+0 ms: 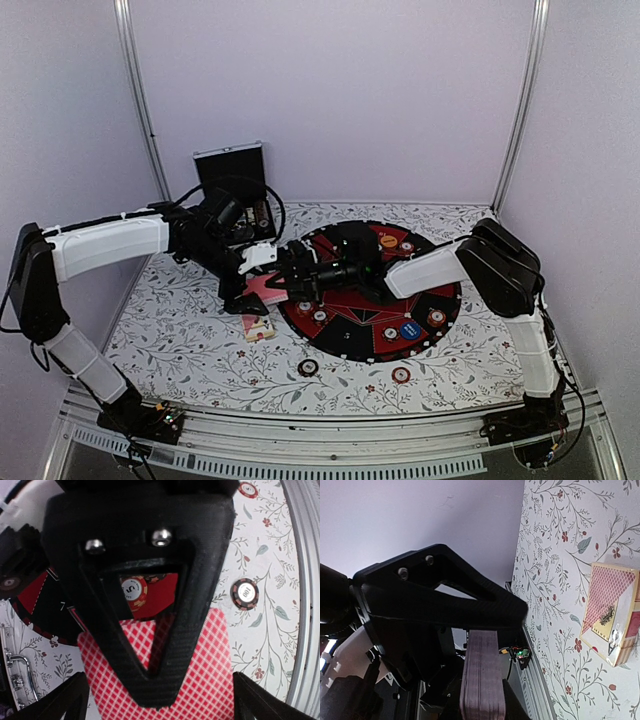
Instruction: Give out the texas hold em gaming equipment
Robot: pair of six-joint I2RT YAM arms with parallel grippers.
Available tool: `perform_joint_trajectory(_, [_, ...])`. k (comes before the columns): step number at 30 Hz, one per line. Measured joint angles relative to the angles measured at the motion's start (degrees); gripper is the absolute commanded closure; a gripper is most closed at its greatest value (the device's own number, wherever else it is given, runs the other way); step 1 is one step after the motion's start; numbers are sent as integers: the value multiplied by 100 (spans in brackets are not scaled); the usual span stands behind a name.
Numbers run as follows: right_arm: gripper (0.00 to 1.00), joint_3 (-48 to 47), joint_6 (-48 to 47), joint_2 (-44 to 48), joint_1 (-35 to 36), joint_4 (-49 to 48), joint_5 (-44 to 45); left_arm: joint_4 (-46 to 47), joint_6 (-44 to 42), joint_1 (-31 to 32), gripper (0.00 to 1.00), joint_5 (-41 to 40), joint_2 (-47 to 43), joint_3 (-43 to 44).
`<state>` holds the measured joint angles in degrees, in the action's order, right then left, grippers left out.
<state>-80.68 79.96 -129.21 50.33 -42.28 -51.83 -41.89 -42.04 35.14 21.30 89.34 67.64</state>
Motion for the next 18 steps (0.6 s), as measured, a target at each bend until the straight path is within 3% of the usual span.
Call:
perform_joint_trajectory(5, [92,-83,0,0,4,-31,-31,-61,-94,2,2,37,151,2])
perform_joint_trajectory(18, [90,-116,-15,0,-11,-15,7,-59,-76,22,25,35,162,153])
